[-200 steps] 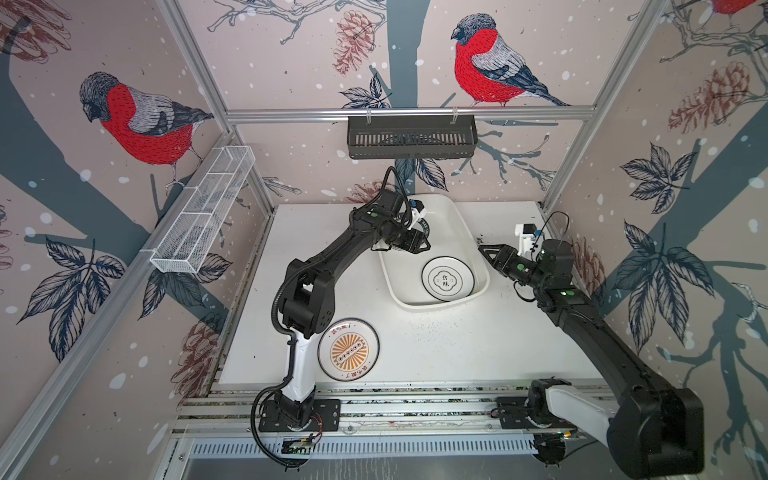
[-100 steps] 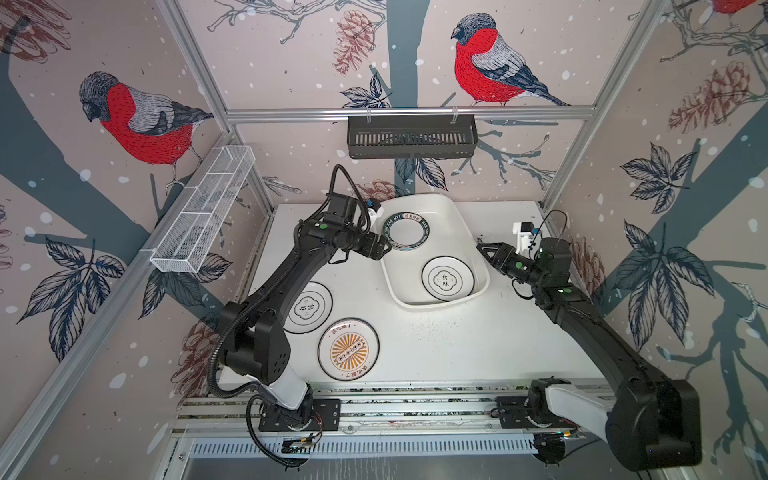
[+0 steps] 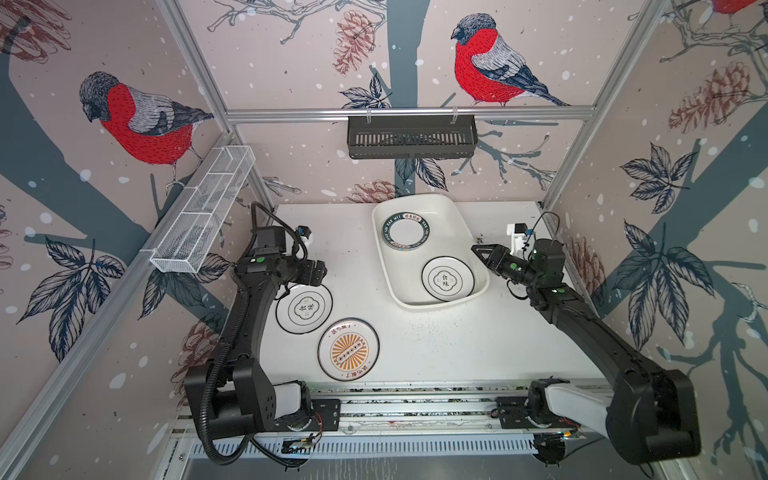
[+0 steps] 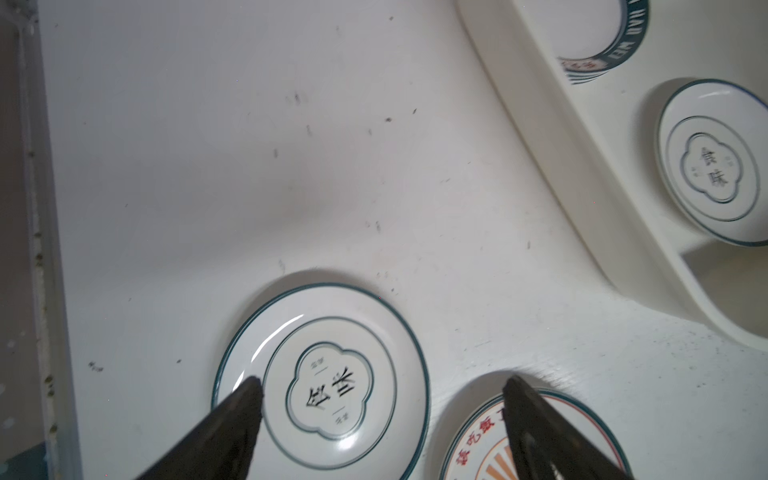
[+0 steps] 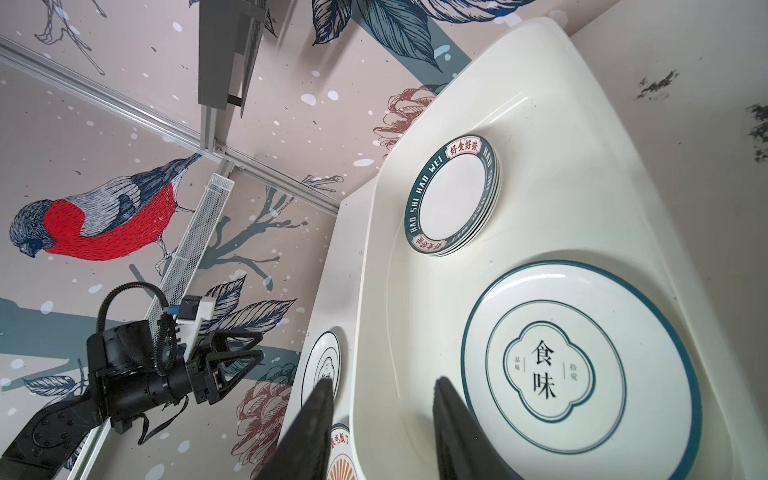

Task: Place the plates into the plastic bin on the countertop

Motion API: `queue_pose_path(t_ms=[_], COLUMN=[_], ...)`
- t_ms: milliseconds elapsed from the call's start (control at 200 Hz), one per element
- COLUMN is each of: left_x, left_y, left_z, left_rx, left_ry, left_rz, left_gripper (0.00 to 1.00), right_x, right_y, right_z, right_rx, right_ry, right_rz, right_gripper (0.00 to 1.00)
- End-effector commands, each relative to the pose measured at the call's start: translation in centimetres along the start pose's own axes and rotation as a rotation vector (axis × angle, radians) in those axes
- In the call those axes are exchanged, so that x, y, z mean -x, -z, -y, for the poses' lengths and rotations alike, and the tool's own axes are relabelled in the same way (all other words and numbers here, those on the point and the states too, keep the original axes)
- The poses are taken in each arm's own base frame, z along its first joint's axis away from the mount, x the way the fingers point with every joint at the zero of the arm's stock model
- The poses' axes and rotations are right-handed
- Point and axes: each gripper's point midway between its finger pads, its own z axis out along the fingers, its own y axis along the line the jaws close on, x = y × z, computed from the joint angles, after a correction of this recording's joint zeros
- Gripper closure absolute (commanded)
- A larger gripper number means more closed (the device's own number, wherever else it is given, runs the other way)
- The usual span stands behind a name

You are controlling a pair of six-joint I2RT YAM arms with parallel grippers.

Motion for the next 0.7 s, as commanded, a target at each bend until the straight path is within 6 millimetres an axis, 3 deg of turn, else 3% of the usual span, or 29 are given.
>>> queue_pose_path(t_ms=[0,50,305,695], left_x=[-3.6,-5.3,-10.3,-13.7], left_y=[0.4,0.4,-0.4,-1.3], left_z=[-1.8,-2.4,-3.9,-4.4], left_rx=[0.036,0.044,0.105,0.095], left_ry=[-0.04,-0.026,-0.063,-0.115], left_rz=[-0.071,-0.096,-0.199,-0.297], left_gripper=[0.09,0.09,0.1,0.11], right_x=[0.4,0.4,0.2,-0.2], right_y=[-0.1,-0.3,-0.8,-0.9], right_z=[-0.9,-1.0,-1.5,-1.6], right_rx=[0.044,0.048,0.067,0.078], right_ry=[0.029,0.029,0.036,0.044], right_rz=[0.014,0.012,-0.001,-0.015], right_gripper=[0.58,0.58,0.58,0.58])
